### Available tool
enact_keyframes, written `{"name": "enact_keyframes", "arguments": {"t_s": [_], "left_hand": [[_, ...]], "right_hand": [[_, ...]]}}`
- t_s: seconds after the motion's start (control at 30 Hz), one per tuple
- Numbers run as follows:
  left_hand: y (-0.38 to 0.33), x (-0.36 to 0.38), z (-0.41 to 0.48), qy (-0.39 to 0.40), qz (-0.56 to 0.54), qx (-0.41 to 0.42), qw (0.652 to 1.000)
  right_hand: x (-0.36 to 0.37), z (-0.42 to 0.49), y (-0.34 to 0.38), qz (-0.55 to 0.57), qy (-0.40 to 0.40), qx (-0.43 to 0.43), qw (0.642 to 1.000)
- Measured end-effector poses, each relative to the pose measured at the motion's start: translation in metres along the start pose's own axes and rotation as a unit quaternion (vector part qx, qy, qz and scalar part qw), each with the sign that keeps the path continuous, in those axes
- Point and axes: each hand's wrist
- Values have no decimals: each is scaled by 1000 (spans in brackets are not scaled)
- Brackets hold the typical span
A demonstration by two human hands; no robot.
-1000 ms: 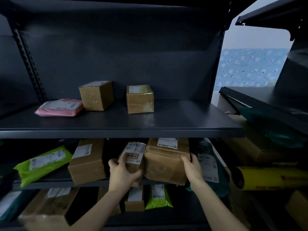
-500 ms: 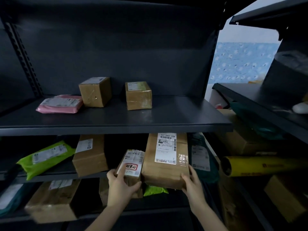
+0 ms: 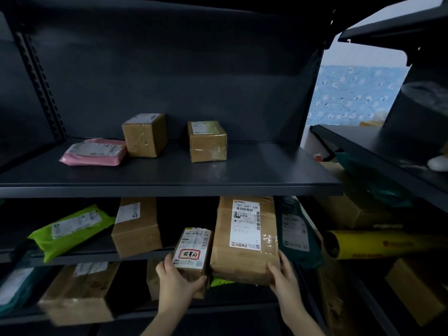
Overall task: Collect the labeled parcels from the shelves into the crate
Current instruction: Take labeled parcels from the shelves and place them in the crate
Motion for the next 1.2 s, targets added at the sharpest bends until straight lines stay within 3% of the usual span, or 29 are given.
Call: {"name": "enact_keyframes", "arguments": {"t_s": [0.77,1.2], "left_hand": [[-44,-10,75,-25,18,35,999],[-30,3,87,-39,-6,18,999]], "right_hand": [[57,73,53,-125,-135,-55,981],[56,85,48,-123,-126,-31,984]]}}
Point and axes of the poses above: each hand's wrist, its own z-axis towards the middle knuckle, its own x-axis out of the palm, y = z × x, and after that the axes turned 6 degrees about x, right-handed
